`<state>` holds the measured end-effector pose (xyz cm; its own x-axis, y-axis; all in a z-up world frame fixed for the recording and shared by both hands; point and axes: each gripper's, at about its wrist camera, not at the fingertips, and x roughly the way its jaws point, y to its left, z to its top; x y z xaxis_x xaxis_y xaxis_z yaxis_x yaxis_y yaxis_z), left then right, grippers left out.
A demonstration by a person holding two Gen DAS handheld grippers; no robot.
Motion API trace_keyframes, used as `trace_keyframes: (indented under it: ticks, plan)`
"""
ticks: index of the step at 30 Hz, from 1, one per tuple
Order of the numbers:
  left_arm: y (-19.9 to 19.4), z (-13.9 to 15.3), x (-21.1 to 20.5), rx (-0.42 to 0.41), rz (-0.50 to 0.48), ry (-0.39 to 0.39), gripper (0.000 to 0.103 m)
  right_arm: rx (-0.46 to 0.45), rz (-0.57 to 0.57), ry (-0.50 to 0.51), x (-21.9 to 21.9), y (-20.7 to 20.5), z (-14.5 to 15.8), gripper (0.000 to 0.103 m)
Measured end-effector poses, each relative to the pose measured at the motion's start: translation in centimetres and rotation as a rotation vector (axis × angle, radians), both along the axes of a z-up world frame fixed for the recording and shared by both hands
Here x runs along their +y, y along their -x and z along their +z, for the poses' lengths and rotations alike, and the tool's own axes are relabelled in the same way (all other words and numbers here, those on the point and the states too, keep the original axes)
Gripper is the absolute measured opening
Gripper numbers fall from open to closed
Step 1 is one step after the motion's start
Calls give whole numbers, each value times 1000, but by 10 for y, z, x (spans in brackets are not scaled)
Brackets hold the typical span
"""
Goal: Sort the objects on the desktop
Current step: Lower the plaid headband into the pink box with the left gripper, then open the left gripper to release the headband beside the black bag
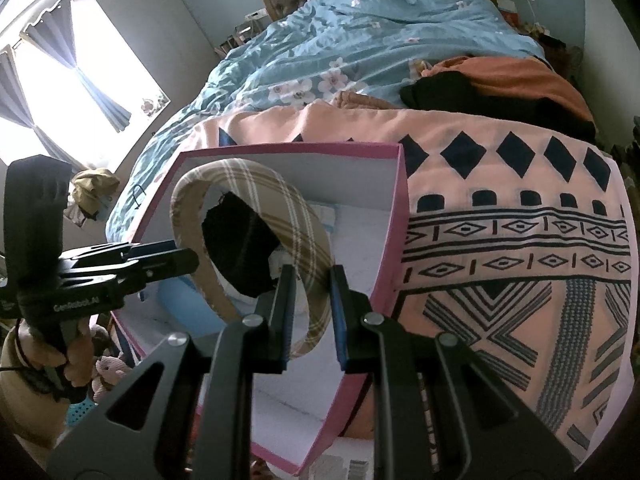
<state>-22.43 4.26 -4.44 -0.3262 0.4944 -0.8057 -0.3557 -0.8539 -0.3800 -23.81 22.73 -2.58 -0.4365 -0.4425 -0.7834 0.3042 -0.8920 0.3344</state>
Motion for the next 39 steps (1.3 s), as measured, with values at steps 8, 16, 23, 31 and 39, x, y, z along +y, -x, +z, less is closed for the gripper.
trace_keyframes:
  ticks: [8, 16, 23, 31, 39]
  plan:
    - [8, -13, 2, -31, 12, 12, 31, -14, 11, -30, -4, 7, -7, 20]
    - [18, -25, 3, -57, 21, 28, 31, -23, 25, -82, -12, 18, -14, 20]
    - [31, -34, 7, -85, 28, 44, 31, -26, 35, -161, -22, 31, -22, 22]
    - [48, -48, 10, -125, 42, 76, 31, -10, 50, -267, -36, 44, -29, 22]
    - [56, -59, 12, -145, 54, 97, 31, 23, 95, -414, -55, 44, -38, 25]
